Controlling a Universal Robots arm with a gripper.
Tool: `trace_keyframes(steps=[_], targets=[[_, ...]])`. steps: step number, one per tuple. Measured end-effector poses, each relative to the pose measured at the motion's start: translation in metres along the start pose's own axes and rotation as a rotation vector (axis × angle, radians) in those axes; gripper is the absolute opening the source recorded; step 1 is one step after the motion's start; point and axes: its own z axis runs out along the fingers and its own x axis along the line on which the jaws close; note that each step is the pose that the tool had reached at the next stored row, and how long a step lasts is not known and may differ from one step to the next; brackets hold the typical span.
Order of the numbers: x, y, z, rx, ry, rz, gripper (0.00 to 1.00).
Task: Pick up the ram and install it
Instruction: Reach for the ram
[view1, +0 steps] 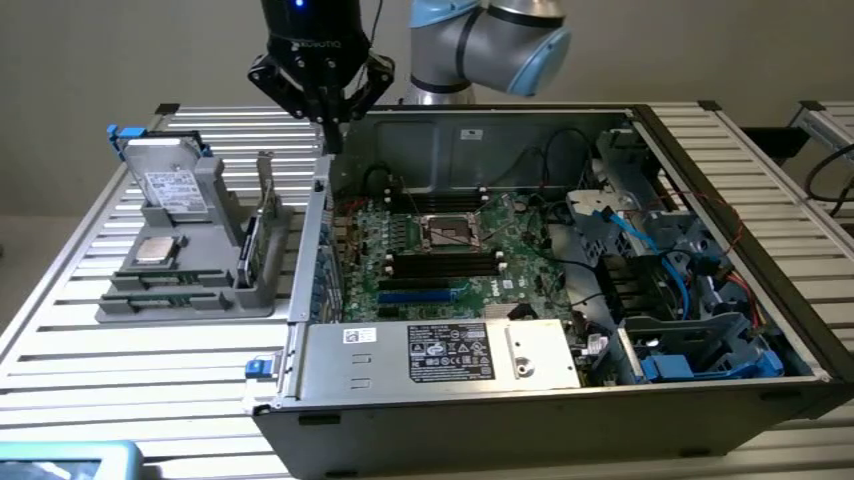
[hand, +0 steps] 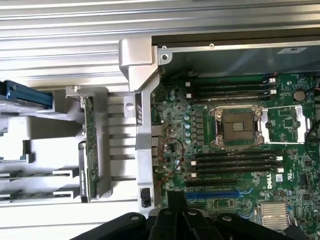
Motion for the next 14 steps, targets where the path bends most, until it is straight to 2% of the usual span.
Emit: trace_keyframes(steps=[14], targets=[[0.064,-0.0076,0.0142,0.0001,0.0033,0.000,0.11]])
